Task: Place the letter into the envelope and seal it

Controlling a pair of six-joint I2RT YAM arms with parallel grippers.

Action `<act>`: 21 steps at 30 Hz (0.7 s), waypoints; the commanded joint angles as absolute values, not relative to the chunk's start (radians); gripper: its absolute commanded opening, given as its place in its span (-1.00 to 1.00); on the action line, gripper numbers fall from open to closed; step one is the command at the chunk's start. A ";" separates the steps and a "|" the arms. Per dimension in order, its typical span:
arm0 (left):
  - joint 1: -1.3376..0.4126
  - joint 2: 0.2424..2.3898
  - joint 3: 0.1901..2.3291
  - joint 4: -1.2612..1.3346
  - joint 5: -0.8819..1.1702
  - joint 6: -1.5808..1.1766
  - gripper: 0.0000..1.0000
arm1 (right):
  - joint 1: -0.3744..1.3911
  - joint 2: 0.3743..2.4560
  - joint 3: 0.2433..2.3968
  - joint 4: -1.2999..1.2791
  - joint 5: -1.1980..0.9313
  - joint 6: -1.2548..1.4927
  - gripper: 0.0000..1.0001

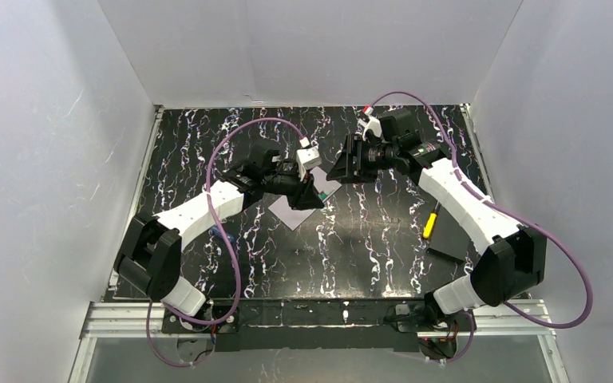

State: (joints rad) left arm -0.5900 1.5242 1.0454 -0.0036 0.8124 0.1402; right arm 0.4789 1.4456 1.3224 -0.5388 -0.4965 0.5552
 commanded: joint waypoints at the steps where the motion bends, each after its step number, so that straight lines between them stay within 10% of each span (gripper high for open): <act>1: -0.585 1.510 1.068 0.045 0.866 0.104 -1.00 | 0.479 1.437 1.337 -0.576 -0.527 0.523 0.24; 9: -0.584 1.508 1.070 0.053 0.875 0.101 -1.00 | 0.479 1.456 1.289 -0.483 -0.625 0.609 -0.08; 21: -0.584 1.510 1.081 0.057 0.862 0.107 -1.00 | 0.479 1.480 1.286 -0.551 -0.604 0.578 -0.04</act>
State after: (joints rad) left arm -0.5880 1.5249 1.0462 0.0334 0.8452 0.0998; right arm 0.4763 1.4731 1.2942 -0.5301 -0.5903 0.5972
